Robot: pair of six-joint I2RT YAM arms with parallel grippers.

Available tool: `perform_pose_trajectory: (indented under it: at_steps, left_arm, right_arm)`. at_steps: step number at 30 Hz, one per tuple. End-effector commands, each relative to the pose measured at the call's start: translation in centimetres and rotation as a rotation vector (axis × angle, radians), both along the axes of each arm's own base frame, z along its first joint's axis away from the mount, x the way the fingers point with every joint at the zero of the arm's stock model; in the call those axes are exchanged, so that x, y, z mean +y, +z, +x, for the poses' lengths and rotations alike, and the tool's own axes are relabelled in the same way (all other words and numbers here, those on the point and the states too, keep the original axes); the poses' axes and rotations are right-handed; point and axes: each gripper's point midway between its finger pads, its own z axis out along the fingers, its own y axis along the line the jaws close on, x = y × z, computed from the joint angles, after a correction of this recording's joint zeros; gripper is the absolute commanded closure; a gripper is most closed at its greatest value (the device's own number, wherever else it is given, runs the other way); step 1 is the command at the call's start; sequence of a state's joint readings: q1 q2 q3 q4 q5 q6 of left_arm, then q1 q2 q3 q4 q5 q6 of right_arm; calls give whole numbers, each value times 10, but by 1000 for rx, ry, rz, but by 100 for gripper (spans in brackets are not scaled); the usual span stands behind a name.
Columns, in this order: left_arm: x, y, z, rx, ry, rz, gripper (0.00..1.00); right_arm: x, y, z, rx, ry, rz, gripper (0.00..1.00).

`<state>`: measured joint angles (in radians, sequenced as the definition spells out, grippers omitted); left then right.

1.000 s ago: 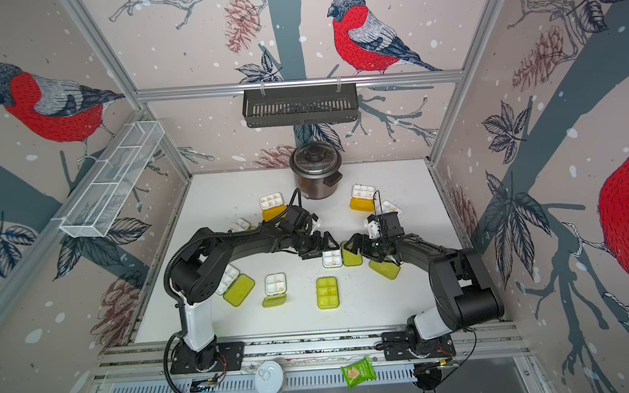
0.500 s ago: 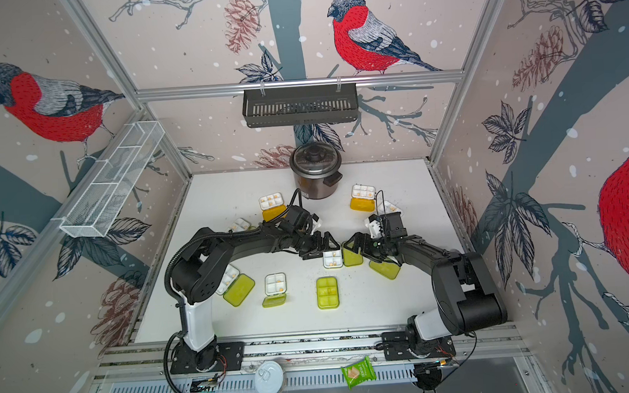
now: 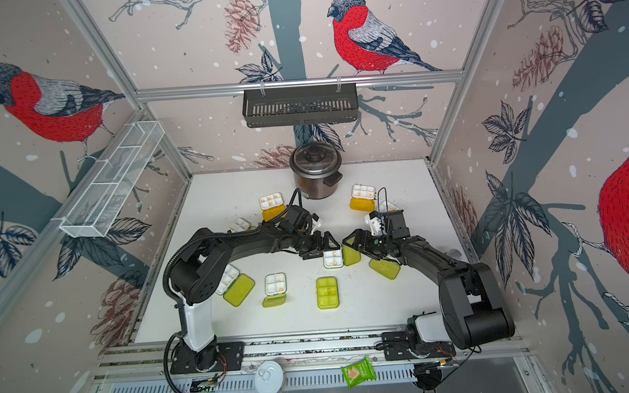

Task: Close pillboxes
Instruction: Close the lid on the pillbox.

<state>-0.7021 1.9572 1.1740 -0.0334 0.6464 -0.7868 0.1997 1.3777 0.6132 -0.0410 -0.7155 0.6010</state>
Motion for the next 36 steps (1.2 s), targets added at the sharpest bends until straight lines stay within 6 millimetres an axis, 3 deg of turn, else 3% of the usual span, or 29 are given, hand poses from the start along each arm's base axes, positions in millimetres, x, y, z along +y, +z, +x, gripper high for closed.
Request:
perform_pose_trajectory:
  at_steps: [1,12,20,26,36]
  left_arm:
    - [3,12,8,-34,34,-20,6]
    - [34,53,41,-135,151,-66,6]
    - [61,72,66,-179,226,-81,6]
    - [76,77,79,-188,267,-86,6]
    - [78,78,81,-185,268,-97,6]
  right_arm:
    - [4,8,5,-30,3,0,14]
    - [19,14,11,-41,37,-36,14]
    - [43,13,3,-40,78,-58,14]
    - [56,8,-2,-30,99,-64,14]
    - [57,6,2,-26,108,-120,14]
